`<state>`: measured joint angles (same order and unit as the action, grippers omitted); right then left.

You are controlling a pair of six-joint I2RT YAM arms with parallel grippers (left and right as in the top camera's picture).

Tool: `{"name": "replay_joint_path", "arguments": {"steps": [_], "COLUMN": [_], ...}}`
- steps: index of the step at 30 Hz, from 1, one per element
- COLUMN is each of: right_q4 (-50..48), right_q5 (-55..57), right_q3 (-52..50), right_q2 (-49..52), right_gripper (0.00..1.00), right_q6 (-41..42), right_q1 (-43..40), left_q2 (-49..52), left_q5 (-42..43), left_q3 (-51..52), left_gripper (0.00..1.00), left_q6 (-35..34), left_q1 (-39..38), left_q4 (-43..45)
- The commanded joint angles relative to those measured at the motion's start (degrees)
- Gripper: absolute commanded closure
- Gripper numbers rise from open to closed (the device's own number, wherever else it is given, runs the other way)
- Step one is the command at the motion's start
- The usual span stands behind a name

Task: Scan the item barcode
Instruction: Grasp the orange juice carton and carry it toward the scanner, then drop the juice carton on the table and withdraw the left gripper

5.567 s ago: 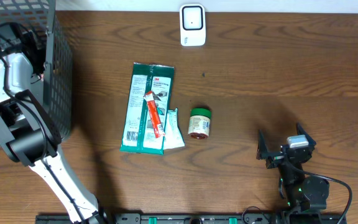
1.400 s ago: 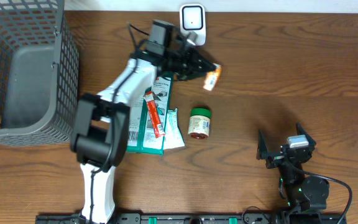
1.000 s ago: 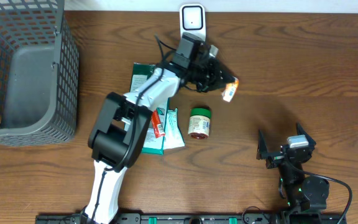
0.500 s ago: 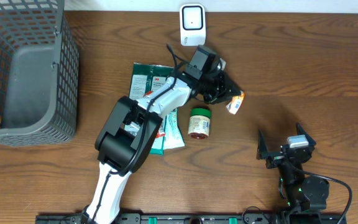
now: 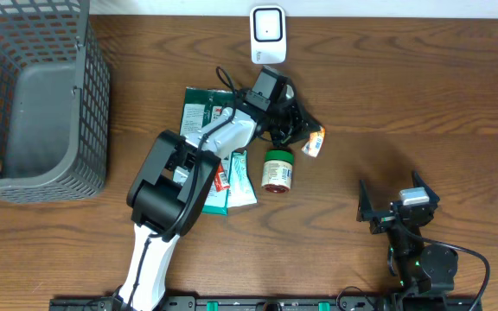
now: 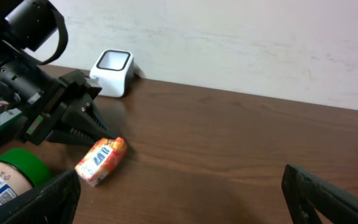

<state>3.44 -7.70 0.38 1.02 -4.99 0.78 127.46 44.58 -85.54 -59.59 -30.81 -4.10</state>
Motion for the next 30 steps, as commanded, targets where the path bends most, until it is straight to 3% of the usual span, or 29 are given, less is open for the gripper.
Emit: {"name": "replay_joint_path", "arguments": {"steps": [1,9,17,27,28,30], "right_q4": [0.2,0.2,0.2,0.2,0.2,0.2], "right_q5": [0.1,0.2,0.1,0.1,0.2,0.2], "right_q3": [-0.1,-0.1,-0.1,-0.1,-0.1,-0.1], "right_q2": [-0.2,-0.2,-0.2,-0.1,-0.1,-0.1], "right_gripper": [0.01,0.01,0.01,0.01,0.01,0.01], "right_q6": [0.2,0.2,0.2,0.2,0.2,0.2], "right_q1": [0.2,0.2,0.2,0.2,0.2,0.2], "left_q2": [1.0,1.1,1.1,3.6,4.2,5.0], "left_q5": [-2.2,-2.3,4.4,3.3,3.4,3.4], "left_q3": [0.5,0.5,0.5,0.5,0.5,0.5], "left_gripper": [0.91,0.92,0.90,0.90,0.86,0.64], "left_q6": [-0.3,-2.1,-2.2,-1.7,-1.9,-2.5], "left_q1": [0.6,1.4,5.2,5.5,5.6,5.9], "left_q4": [-0.1,0.4,2.8,1.6,2.1,3.0]}}
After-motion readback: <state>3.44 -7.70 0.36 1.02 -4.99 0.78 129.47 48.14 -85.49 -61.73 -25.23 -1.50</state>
